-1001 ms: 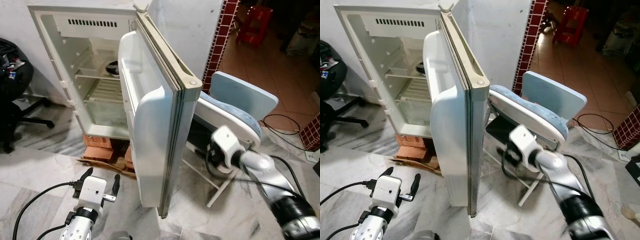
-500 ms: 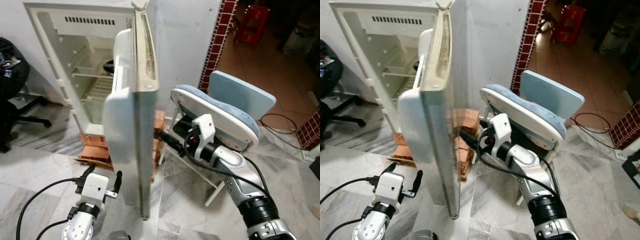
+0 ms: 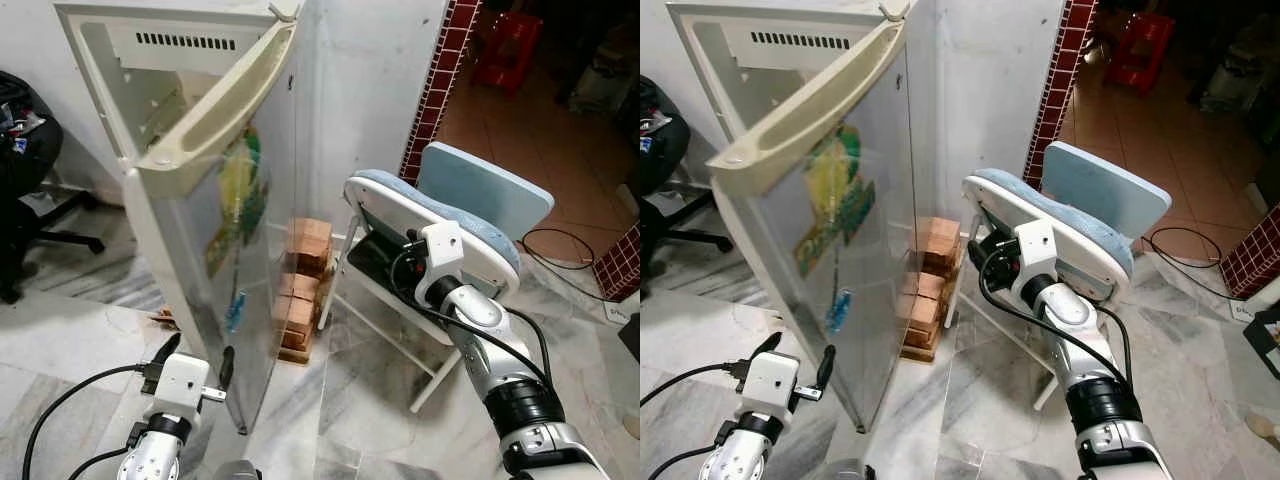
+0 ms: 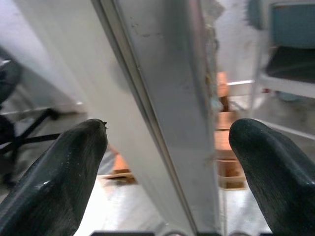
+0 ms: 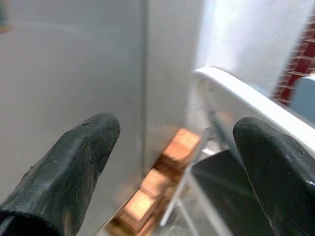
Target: Restocking fridge
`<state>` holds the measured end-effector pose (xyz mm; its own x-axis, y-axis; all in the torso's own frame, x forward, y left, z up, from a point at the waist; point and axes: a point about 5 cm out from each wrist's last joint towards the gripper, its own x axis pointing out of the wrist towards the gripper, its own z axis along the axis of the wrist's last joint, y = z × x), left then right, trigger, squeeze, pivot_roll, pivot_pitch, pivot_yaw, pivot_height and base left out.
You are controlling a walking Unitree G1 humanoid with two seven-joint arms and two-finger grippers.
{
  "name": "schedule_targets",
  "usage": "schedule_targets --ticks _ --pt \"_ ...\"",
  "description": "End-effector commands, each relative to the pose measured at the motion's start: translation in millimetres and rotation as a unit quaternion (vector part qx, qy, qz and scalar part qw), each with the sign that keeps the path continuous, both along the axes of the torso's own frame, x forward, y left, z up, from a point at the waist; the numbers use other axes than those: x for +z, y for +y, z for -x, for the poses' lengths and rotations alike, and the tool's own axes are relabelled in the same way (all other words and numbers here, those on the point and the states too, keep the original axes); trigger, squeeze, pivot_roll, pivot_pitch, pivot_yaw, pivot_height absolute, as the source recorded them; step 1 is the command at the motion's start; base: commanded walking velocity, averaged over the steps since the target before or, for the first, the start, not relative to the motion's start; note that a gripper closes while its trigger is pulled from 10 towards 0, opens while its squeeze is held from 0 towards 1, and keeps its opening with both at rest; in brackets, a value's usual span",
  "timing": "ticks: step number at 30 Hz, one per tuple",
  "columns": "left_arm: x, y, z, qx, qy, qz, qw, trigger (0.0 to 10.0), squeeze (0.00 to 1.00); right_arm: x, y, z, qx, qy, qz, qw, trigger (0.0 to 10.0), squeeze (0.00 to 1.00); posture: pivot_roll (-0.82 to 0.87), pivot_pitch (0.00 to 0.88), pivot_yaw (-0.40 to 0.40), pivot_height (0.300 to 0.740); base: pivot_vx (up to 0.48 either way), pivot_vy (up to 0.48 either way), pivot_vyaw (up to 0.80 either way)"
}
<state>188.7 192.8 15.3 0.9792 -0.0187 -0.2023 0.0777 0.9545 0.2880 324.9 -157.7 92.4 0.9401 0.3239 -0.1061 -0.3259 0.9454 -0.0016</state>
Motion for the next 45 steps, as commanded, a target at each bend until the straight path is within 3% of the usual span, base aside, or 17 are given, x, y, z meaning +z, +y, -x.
schedule_targets --ticks 1,5,8,9,12,14,18,20,21,26,29,35,45 --pt "6 14.9 -10.3 0.03 -0.012 -0.013 0.999 10.0 0.0 5 -9.5 -1.0 -0.033 -0.022 -0.002 0.999 10.0 0.0 0.11 0.0 -0.034 0.74 0.0 0.0 0.0" --pt "13 41.4 -18.1 0.097 -0.015 -0.032 0.995 10.0 0.0 4 -14.6 2.8 -0.046 -0.034 -0.002 0.998 10.0 0.0 0.1 0.0 -0.029 0.74 0.0 0.0 0.0" --pt "14 73.8 -9.5 0.165 -0.007 -0.092 0.982 10.0 0.0 1 -20.5 5.8 -0.063 -0.035 0.002 0.997 10.0 0.0 0.1 0.0 -0.027 0.74 0.0 0.0 0.0" --pt "15 81.3 -6.6 0.185 -0.005 -0.093 0.978 10.0 0.0 1 -21.5 6.2 -0.066 -0.036 0.002 0.997 10.0 0.0 0.1 0.0 -0.025 0.74 0.0 0.0 0.0" --pt "15 100.0 -2.0 0.219 0.002 -0.12 0.968 10.0 0.0 0 -22.7 7.1 -0.074 -0.04 0.001 0.996 10.0 0.0 0.11 0.0 -0.026 0.74 0.0 0.0 0.0" --pt "18 102.8 -5.2 0.22 -0.003 -0.109 0.969 10.0 0.0 0 -22.5 7.9 -0.075 -0.043 0.002 0.996 10.0 0.0 0.1 0.0 -0.027 0.74 0.0 0.0 0.0" --pt "27 92.9 -16.8 0.185 -0.027 -0.103 0.977 10.0 0.0 1 -22.4 8.7 -0.077 -0.048 -0.002 0.996 10.0 0.0 0.1 0.0 -0.026 0.74 0.0 0.0 0.0" --pt "37 63.1 -38.0 0.098 -0.048 -0.054 0.993 10.0 0.0 4 -24.1 10.7 -0.089 -0.063 -0.022 0.994 10.0 0.0 0.1 0.0 -0.025 0.74 0.0 0.0 0.0" --pt "37 63.1 -38.0 0.098 -0.048 -0.054 0.993 10.0 0.0 4 -24.1 10.7 -0.089 -0.063 -0.022 0.994 10.0 0.0 0.1 0.0 -0.025 0.74 0.0 0.0 0.0" --pt "53 27.6 -62.0 0.021 -0.066 -0.002 0.998 10.0 0.0 9 -22.4 15.7 -0.118 -0.084 -0.04 0.989 10.0 0.0 0.08 0.0 -0.009 0.74 0.0 0.088 0.0" --pt "64 21.2 -70.2 0.009 -0.081 0.005 0.997 10.0 0.0 9 -21.2 18.9 -0.131 -0.087 -0.045 0.987 10.0 0.0 0.07 0.0 -0.002 0.74 0.0 0.467 0.0" --pt "73 14.3 -72.9 -0.013 -0.09 0.019 0.996 10.0 0.0 7 -19.9 25.1 -0.154 -0.081 -0.06 0.983 10.0 0.0 0.06 0.0 0.004 0.74 0.0 0.472 0.0" --pt "65 4.5 -69.4 -0.023 -0.071 0.03 0.997 10.0 0.0 2 -21.6 31.1 -0.167 -0.07 -0.06 0.982 10.0 0.0 0.06 0.0 -0.002 0.74 0.0 0.469 -0.21"
